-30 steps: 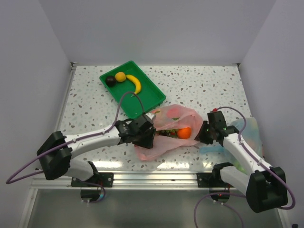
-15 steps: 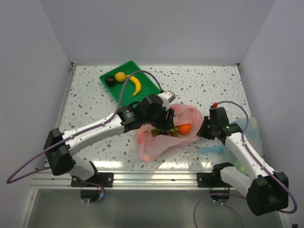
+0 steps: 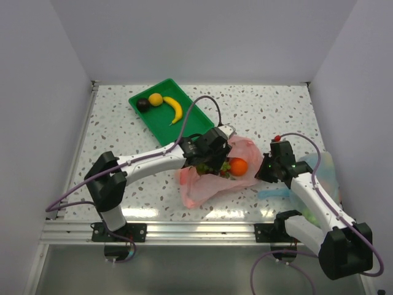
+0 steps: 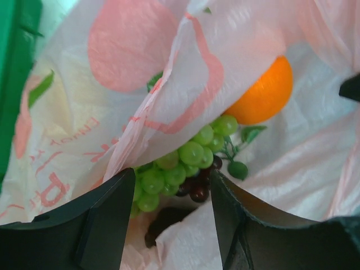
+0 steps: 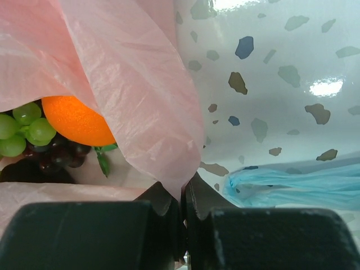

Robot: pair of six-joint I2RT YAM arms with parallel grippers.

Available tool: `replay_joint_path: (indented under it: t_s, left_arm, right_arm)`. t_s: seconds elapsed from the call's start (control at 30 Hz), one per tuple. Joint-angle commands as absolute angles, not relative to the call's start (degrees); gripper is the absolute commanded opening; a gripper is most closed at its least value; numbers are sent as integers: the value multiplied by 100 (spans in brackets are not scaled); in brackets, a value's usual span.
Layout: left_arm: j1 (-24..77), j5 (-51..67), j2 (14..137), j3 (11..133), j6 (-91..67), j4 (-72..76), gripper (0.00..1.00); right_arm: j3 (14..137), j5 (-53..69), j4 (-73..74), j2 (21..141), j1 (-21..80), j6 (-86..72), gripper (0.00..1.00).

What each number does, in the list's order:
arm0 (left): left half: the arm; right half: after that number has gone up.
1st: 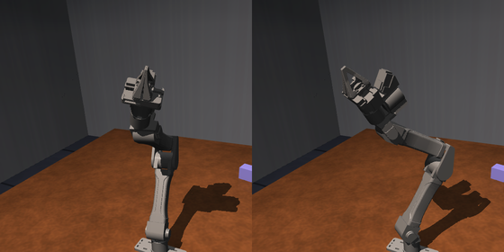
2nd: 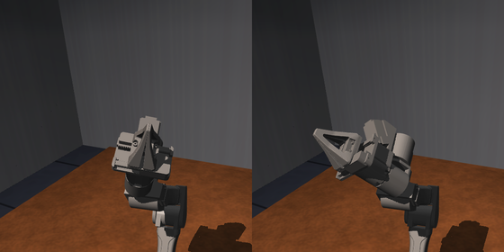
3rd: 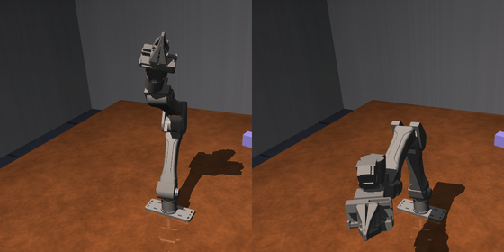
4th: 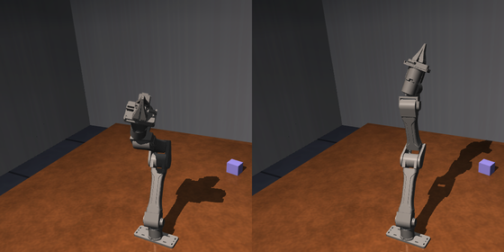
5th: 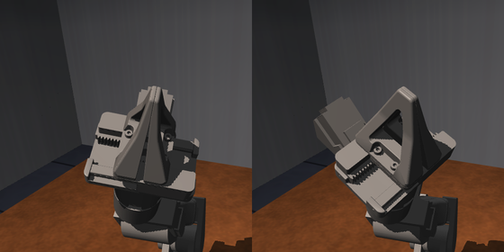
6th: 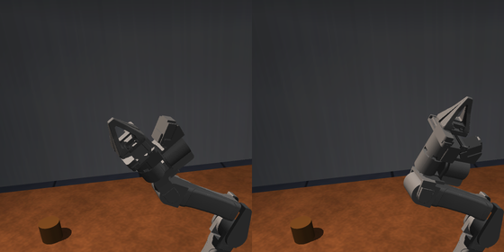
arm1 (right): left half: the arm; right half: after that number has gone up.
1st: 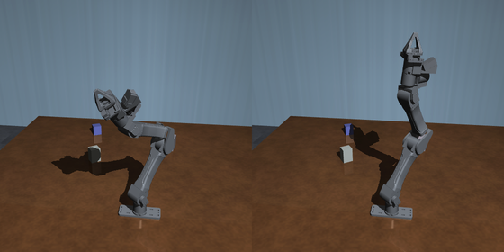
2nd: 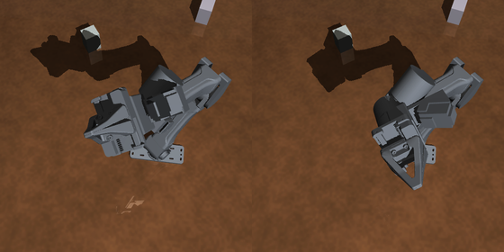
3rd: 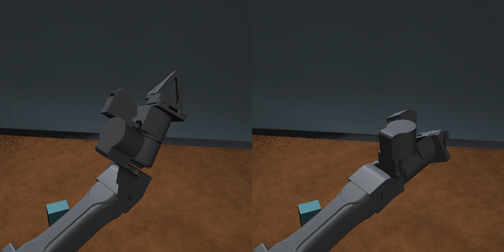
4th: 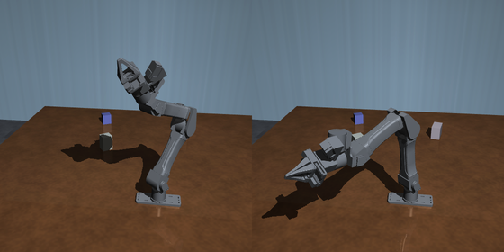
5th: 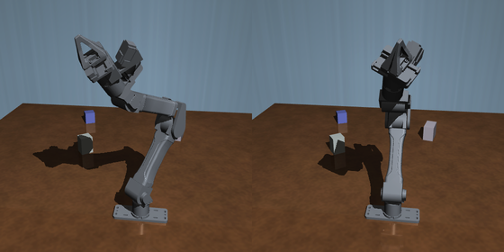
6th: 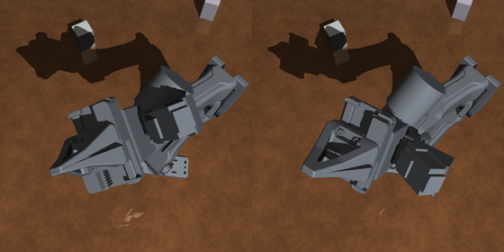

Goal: Untie the knot of the plastic bag and take out the fruit

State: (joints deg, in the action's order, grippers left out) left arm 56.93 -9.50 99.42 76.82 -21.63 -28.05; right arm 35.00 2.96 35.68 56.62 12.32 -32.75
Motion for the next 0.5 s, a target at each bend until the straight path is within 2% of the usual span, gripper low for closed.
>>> replay_joint_path:
  t_s: [0.0,0.3,0.47]
  left_arm:
    - [5555,-1643,9967,7946,-2030,-2331,61]
    - [4527,-914,10450,7709,-2680,-1312,64]
    - [4474,-555,10310,7708,-2672,-1178,67]
  right_arm:
    - [3419,343,3577,5546,1230,-3182,4]
    - [3314,334,3560,5511,1230,-3190,4]
    - [3322,343,3551,5502,1230,-3164,4]
